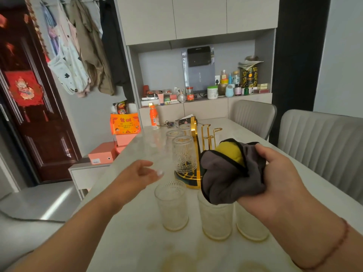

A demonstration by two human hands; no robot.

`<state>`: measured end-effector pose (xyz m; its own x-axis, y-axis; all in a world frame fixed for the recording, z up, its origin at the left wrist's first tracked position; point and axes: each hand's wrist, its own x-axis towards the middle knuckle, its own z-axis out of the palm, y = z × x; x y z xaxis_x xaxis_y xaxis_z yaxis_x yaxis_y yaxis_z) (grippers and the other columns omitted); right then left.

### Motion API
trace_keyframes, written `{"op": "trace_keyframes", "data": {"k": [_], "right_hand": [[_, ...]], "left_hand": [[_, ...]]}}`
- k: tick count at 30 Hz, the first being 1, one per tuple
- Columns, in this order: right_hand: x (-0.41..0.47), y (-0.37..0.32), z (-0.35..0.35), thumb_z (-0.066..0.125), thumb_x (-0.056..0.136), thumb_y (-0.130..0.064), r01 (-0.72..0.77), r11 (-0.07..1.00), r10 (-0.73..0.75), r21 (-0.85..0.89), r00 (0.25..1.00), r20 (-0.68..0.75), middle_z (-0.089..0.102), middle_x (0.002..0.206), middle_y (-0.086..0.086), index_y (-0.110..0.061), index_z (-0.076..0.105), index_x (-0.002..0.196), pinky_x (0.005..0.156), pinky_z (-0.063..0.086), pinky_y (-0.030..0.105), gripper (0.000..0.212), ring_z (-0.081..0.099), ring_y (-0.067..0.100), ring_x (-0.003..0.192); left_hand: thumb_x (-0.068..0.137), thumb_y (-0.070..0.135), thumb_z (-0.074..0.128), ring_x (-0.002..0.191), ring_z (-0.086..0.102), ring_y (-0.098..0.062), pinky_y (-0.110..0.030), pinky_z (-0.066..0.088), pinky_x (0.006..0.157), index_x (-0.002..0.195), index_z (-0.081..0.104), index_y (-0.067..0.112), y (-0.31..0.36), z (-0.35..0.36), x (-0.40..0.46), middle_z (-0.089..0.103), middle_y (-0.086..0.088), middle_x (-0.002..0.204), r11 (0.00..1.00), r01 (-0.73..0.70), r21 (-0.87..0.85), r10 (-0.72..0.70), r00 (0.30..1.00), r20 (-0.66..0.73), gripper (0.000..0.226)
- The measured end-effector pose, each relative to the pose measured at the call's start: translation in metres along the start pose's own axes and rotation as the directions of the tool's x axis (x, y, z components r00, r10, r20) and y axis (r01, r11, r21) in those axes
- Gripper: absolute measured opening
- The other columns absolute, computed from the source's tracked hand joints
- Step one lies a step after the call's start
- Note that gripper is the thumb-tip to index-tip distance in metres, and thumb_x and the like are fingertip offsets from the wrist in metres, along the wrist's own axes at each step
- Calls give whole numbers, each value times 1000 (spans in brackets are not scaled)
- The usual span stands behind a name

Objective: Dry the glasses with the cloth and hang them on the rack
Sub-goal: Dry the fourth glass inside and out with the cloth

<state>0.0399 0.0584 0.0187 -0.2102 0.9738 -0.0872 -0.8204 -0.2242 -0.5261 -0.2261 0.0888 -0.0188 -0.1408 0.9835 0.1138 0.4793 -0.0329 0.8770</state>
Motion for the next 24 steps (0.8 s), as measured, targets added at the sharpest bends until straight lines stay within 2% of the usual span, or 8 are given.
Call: {"op": "trace_keyframes", "data": {"k": [3, 5, 7, 12, 15, 19, 21, 24], "right_hand": [[-13, 4, -5, 45, 95, -39, 18, 999, -19, 38, 1000, 10, 73, 88, 13, -9, 66, 114, 74, 59, 44, 41, 71, 27, 79], [-22, 7, -9, 45, 95, -40, 39, 997, -40, 60, 999, 29, 72, 83, 10, -11, 65, 111, 71, 59, 41, 39, 72, 23, 69], [-32, 10, -13, 44, 96, -40, 69, 995, -75, 72, 995, 70, 70, 87, 8, -13, 65, 109, 74, 58, 43, 37, 70, 22, 74], [-48, 27, -23, 40, 97, -31, 141, 985, -156, 101, 974, 162, 69, 77, 8, -14, 69, 83, 68, 56, 34, 37, 65, 20, 63], [-51, 41, -27, 40, 96, -28, 117, 988, -136, 105, 971, 194, 66, 76, 9, -14, 68, 84, 73, 52, 34, 33, 62, 20, 60], [-46, 54, -40, 40, 99, -24, 184, 983, -184, 22, 958, 219, 65, 90, 8, -23, 68, 88, 79, 43, 40, 30, 62, 21, 74], [-46, 58, -40, 52, 91, -25, 262, 962, -237, -75, 941, 242, 69, 99, 6, -22, 65, 101, 80, 49, 38, 17, 68, 21, 82], [-50, 71, -36, 67, 69, -33, 410, 877, -344, -252, 900, 266, 73, 110, -2, -27, 63, 118, 90, 55, 32, 49, 70, 17, 101]], "left_hand": [[23, 71, 83, 111, 60, -9, -23, 48, 85, 131, 47, 24, -25, 13, -23, 61, 4, 120, 1000, 30, -9, -29, 998, 54, 124], [29, 63, 85, 116, 56, -11, -27, 48, 90, 139, 40, 23, -38, 24, -29, 58, 3, 126, 998, 50, 24, -51, 998, 27, 126], [31, 62, 90, 119, 53, -13, -31, 47, 97, 142, 36, 21, -45, 39, -29, 55, 2, 129, 998, 47, 43, -46, 999, -20, 129], [52, 40, 94, 111, 59, -15, -28, 50, 88, 121, 48, 21, -49, 65, -26, 61, 5, 117, 999, 25, 27, -22, 993, -113, 85], [54, 40, 94, 103, 64, -16, -31, 54, 83, 111, 53, 22, -51, 71, -24, 65, 6, 110, 999, 36, 22, -32, 986, -164, 72], [66, 22, 89, 94, 62, -11, -19, 47, 69, 115, 57, 19, -37, 70, -34, 64, 7, 103, 979, 13, -201, -60, 971, -231, 58], [71, 22, 84, 99, 67, -21, -26, 52, 74, 114, 63, 16, -26, 65, -40, 71, -2, 105, 926, -27, -376, -63, 972, -226, 48], [64, 45, 83, 106, 69, -27, -48, 52, 94, 112, 70, 20, -4, 63, -55, 75, -4, 108, 847, -47, -530, -13, 994, -108, 57]]}}
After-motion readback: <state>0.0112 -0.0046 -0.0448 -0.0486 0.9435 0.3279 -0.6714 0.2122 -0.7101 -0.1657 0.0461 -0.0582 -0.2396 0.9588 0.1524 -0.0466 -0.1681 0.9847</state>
